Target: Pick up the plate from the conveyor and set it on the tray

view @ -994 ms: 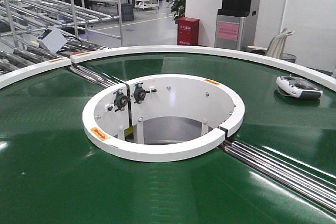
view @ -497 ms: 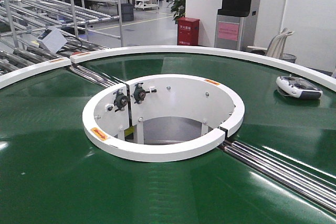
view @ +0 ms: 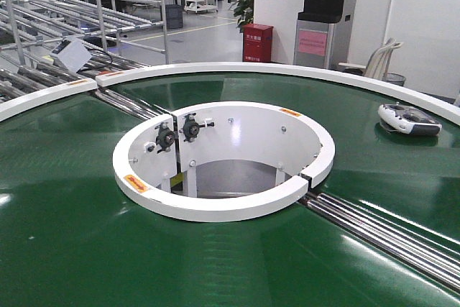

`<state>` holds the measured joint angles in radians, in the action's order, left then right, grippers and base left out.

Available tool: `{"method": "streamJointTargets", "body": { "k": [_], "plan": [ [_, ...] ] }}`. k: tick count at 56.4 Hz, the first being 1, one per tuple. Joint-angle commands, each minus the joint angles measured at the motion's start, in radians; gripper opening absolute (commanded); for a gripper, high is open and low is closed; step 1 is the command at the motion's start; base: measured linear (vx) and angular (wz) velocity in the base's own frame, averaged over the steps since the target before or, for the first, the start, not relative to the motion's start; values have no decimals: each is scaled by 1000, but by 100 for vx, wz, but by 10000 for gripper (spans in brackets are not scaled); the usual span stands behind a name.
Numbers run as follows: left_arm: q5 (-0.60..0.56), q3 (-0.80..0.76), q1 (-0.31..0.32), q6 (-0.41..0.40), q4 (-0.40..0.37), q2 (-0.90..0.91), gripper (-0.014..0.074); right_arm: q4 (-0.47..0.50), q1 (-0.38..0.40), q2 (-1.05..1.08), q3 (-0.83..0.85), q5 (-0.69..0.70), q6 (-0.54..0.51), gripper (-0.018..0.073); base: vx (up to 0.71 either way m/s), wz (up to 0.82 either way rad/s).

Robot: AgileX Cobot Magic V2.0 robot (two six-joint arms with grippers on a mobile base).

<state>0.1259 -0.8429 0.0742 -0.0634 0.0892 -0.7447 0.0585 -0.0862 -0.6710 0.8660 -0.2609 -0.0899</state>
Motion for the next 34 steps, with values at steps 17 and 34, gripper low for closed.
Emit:
{"method": "streamJointTargets", "body": {
  "k": [17,34],
  "plan": [
    [-71,-32,5,-1,1,1,540,-6,4,0,34,64,-3,706,0,0],
    [207,-58,13,-68,-60,-133,534,27,4,-174,83,-282,8,670,0,0]
  ]
}}
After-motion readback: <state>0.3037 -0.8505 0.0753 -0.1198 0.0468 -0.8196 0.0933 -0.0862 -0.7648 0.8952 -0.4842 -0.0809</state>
